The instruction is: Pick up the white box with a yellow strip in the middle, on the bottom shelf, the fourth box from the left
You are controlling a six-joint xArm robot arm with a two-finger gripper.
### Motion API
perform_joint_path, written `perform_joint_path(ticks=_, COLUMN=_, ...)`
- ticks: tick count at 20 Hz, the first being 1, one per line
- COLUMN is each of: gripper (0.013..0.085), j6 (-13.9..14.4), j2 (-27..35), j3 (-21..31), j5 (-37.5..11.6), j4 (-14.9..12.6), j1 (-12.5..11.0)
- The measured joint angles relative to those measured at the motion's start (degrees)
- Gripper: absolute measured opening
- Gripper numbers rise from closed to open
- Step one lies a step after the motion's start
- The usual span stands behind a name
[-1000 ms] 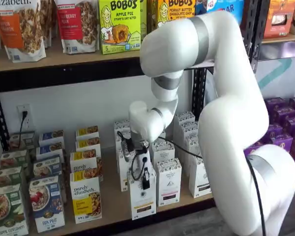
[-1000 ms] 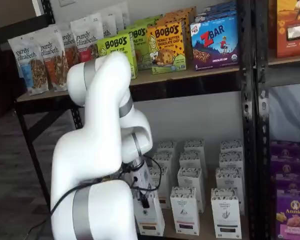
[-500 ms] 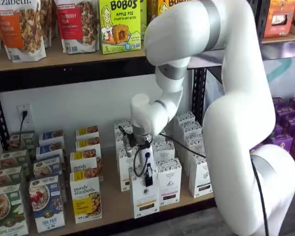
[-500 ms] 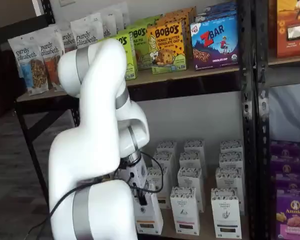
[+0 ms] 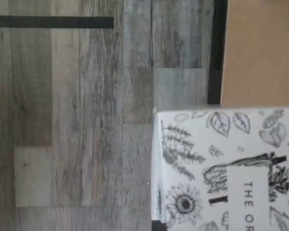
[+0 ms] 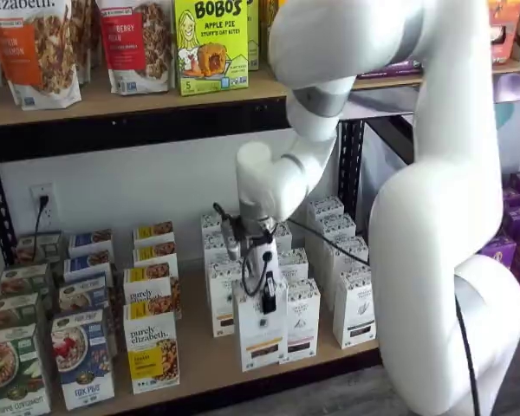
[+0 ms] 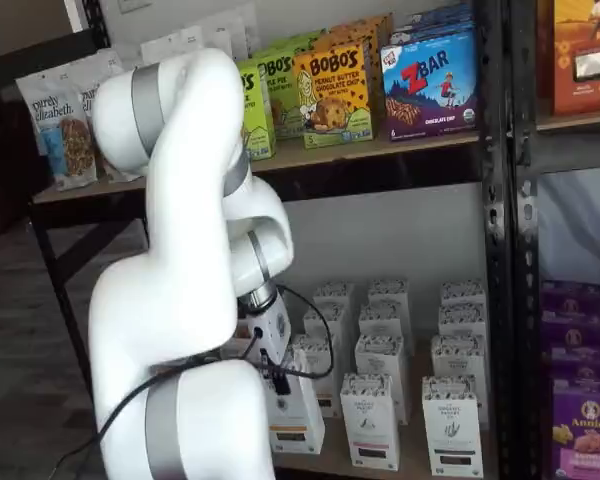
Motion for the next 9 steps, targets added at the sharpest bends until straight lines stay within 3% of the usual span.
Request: perform_joint_path(ticks=9, gripper=0.045, j6=-3.4, j2=-9.2, j3=4.6, j5=5.1, j4=2.6, j1=-0.6)
